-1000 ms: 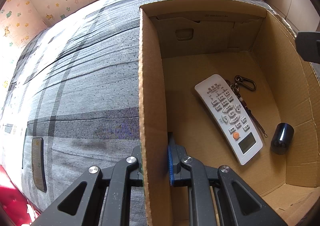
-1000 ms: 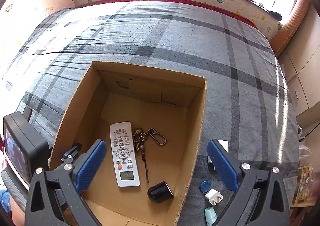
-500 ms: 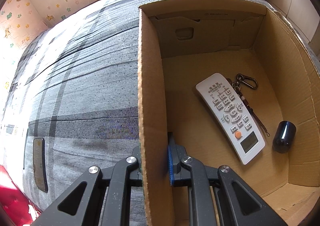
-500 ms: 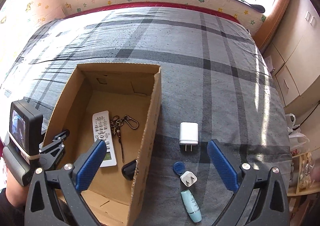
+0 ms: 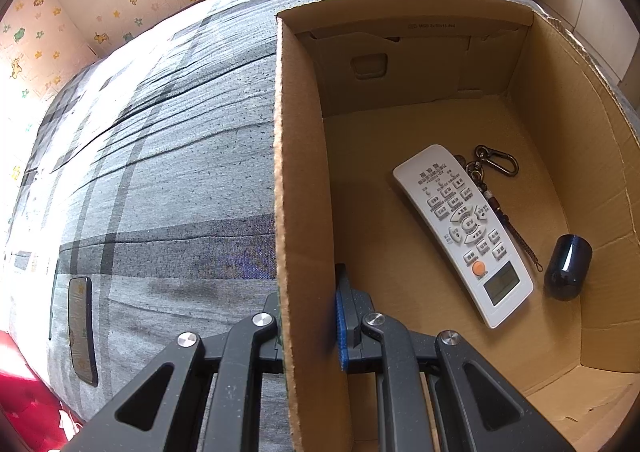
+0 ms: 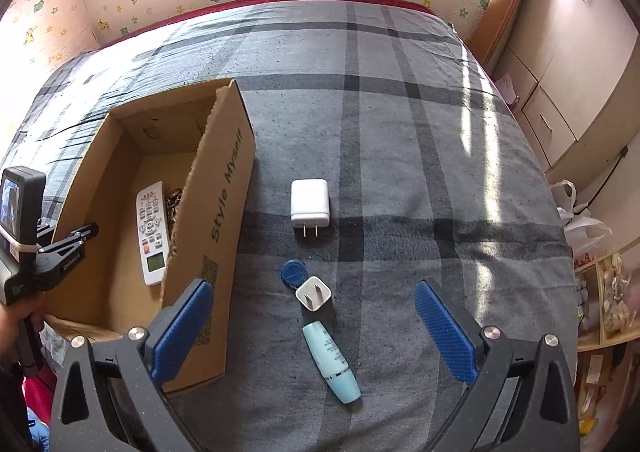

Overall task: Organize rigid objects
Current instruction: 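Withdraw the right tool from the box toward the light-blue lotion bottle, then grasp the light-blue lotion bottle upright with the right tool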

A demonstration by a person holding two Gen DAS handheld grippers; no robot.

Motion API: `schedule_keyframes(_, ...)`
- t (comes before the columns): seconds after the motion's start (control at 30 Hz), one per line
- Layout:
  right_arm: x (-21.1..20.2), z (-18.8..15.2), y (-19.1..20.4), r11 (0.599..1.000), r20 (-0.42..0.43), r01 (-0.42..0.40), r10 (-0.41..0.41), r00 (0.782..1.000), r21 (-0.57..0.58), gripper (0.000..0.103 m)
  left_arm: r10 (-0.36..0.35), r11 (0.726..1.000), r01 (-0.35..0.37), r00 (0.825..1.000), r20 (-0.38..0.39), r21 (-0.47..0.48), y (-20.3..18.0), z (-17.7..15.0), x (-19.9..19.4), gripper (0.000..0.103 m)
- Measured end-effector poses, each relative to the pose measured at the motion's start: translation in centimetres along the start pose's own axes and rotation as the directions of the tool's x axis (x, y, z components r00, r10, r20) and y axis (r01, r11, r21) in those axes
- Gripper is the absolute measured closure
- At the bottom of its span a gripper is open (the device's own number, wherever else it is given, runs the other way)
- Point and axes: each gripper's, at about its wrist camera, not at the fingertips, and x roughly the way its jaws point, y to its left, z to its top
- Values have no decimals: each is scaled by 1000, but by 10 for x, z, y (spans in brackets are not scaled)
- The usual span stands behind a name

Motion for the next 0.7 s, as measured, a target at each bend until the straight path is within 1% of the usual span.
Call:
schedule_keyframes(0.13, 12, -19, -11, 1000, -17, 8, -8, 1000, 21, 0, -2, 1000, 2, 1000, 0, -2, 1, 0, 0, 89)
schedule_keyframes(0.33, 36, -40, -21, 999, -40, -5, 7, 999, 46, 0, -5, 1000, 5, 1000, 1, -3, 3, -1, -1, 89)
schedule_keyframes(0.7, 78, -71, -25, 999, -88, -3, 6, 996, 39, 0, 4, 1000, -4, 1000, 6, 3, 0, -2, -1, 89)
